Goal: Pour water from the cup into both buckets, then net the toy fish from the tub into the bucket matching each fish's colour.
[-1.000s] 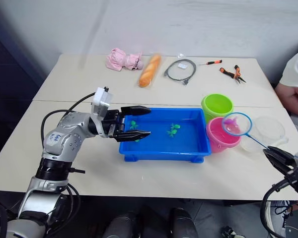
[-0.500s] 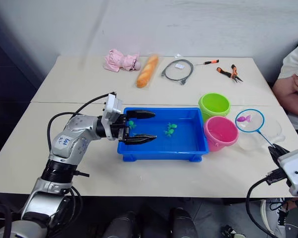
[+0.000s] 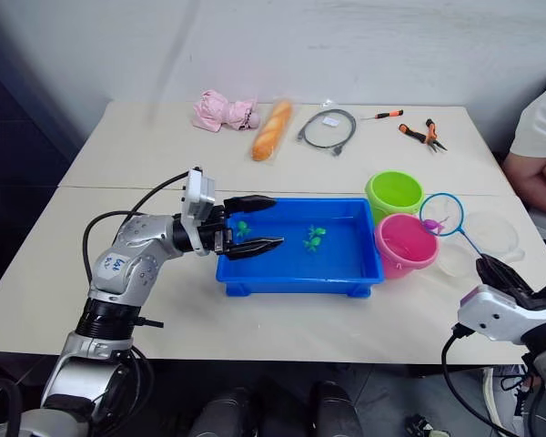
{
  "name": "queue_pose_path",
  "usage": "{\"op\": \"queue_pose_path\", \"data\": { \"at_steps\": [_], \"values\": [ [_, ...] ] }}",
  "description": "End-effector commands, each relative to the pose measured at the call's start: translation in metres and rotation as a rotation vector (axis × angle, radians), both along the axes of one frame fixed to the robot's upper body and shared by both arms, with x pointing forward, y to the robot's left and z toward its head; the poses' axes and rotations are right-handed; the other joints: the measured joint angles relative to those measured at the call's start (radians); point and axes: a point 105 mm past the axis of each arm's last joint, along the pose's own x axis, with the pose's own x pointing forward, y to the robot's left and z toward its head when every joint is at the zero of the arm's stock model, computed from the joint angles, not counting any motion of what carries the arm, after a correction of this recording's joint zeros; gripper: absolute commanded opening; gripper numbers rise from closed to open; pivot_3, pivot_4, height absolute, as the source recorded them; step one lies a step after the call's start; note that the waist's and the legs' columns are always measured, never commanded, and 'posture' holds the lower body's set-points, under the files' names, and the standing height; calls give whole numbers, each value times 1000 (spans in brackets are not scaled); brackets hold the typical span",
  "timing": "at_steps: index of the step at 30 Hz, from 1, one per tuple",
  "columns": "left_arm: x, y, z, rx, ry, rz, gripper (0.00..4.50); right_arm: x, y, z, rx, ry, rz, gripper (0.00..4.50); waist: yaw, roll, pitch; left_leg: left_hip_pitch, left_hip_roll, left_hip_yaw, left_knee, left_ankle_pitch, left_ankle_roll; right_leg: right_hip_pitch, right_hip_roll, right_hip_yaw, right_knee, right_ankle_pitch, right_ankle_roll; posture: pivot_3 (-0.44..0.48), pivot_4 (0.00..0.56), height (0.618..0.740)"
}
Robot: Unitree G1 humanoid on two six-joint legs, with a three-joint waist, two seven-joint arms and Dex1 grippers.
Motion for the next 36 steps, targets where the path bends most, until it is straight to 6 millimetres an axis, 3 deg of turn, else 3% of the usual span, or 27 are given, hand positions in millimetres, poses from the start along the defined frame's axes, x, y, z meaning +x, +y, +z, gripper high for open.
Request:
{"op": "queue_pose_path", "data": {
  "at_steps": [1,7,10,12,15,17,19,22,27,30,33,36],
  "values": [
    [-1,2,7,-27,-28,11,4466,4,2,-2,-92,-13,37,0,-1,0,0,0,0,0,0,1,0,0,0,0,0,0,0,0,150,738],
    [-1,1,7,-1,-54,-1,4466,5,4,1,-233,-70,110,0,-4,0,0,0,0,0,0,1,0,0,0,0,0,0,0,0,150,738],
    [4,3,9,-54,-14,38,4466,10,-14,10,-207,-108,39,0,-5,0,0,0,0,0,0,1,-1,0,0,0,0,0,0,0,150,738],
    [5,4,8,-57,-6,45,4466,9,-7,8,-193,-99,79,0,-7,0,0,0,0,0,0,2,0,0,0,0,0,0,0,0,150,738],
    [3,8,3,-22,-13,42,4466,7,-1,25,-84,-154,96,0,-11,0,0,0,0,0,0,2,-1,0,1,0,0,0,0,0,150,738],
    [4,19,3,-7,-18,54,4466,11,8,46,209,-147,121,0,-15,0,0,0,0,0,0,3,-2,0,1,0,1,0,0,0,150,738],
    [3,27,3,5,-25,56,4466,12,24,61,358,-118,198,0,-24,0,0,1,1,0,0,3,-2,0,2,1,1,0,0,0,150,738],
    [2,55,4,29,-28,58,4466,12,63,74,713,130,385,0,-24,0,0,2,2,-1,0,3,-2,0,2,0,3,0,0,0,150,738],
    [7,99,-7,139,-21,130,4466,9,92,69,917,457,441,0,-13,0,0,1,3,-4,0,2,-1,1,0,-2,2,-1,-2,0,150,738],
    [6,117,-11,176,-28,161,4466,8,97,53,981,612,380,0,-2,0,0,-1,2,-4,0,0,2,0,-2,-3,1,-1,-2,0,150,738],
    [3,122,-12,206,-51,164,4466,4,98,38,1042,765,299,0,8,0,0,-2,0,-4,0,-2,6,0,-6,-3,-1,-1,-2,0,150,738],
    [0,122,-11,215,-60,158,4466,13,100,40,1048,796,279,0,7,0,1,-3,-1,-4,0,-3,7,0,-8,-3,-3,0,-1,0,150,738]
  ]
}}
